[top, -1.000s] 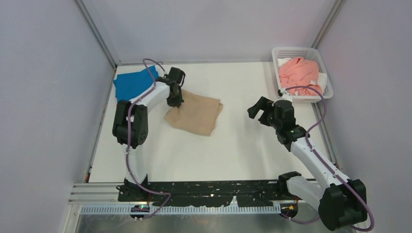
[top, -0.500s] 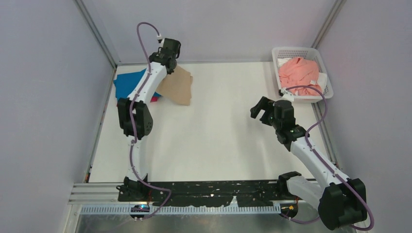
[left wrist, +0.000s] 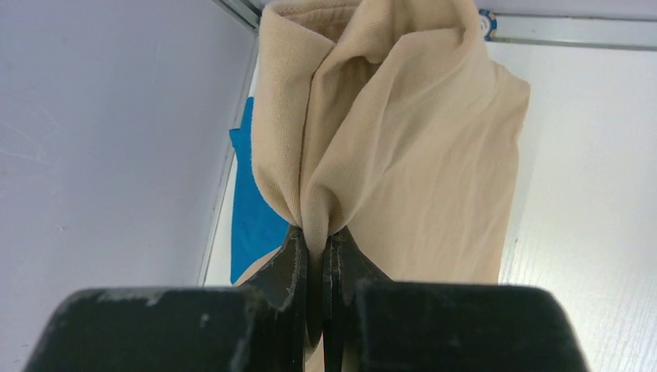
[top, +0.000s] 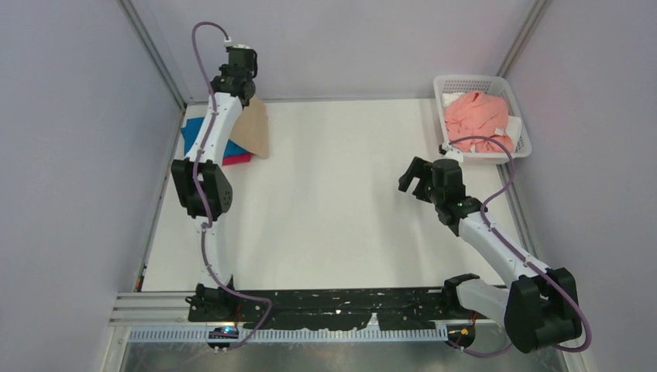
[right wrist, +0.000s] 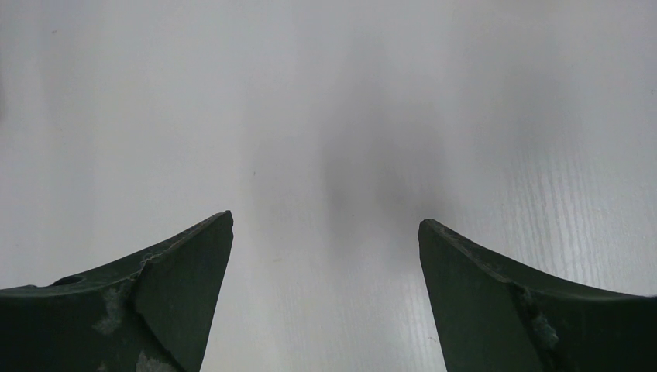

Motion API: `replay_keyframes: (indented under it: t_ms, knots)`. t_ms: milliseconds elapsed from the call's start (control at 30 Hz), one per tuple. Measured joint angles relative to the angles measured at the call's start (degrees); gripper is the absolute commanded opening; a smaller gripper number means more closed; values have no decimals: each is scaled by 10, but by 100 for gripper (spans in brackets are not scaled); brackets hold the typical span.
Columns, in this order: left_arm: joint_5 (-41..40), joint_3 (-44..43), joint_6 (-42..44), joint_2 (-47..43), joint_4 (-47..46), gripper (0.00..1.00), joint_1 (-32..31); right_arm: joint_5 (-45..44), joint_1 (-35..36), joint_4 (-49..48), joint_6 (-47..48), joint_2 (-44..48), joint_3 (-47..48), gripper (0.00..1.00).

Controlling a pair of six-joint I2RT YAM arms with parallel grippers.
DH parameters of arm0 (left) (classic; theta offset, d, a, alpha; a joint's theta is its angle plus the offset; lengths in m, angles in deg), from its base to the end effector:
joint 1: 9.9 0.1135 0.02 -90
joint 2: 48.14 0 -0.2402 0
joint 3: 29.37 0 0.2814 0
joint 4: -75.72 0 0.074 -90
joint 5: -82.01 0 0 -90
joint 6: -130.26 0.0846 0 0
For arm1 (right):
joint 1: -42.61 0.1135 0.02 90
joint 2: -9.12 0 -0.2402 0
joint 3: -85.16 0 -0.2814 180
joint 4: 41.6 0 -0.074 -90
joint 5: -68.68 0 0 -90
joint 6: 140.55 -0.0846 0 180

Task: Fold and stack the t-shirts
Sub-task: Put the neatly folded tshirt into the corner of the board with the left arm

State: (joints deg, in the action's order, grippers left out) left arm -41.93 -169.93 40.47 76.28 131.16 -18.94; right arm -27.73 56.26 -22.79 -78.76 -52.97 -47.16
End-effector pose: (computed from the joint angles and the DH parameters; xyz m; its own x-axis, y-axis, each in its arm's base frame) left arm 0.5384 -0.0378 0.2985 -0.6266 0.1028 -0.7725 -0.2940 0.8868 0.3565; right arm 0.3058 0.0645 0.1691 -0.5371 0.3530 -0.7661 0.1250 0.9315 0.3416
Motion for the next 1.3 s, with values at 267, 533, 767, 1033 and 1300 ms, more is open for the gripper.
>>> replay_keyframes:
  t_ms: [267, 533, 767, 1033, 1300]
  knots:
    - [24, -11, -3, -43, -2, 0, 11, 0, 0, 0, 1, -21, 0, 95]
    - [59, -1, -29, -91, -20, 0, 24, 0, 0, 0, 1, -21, 0, 95]
    - [123, 77, -62, -94, -34, 0, 74, -1, 0, 0, 1, -28, 1, 95]
    - [129, 77, -73, -49, -33, 0, 128, -5, 0, 0, 1, -30, 1, 95]
    - [76, 53, -61, 0, -24, 38, 139, -5, 0, 0, 0, -40, 2, 95]
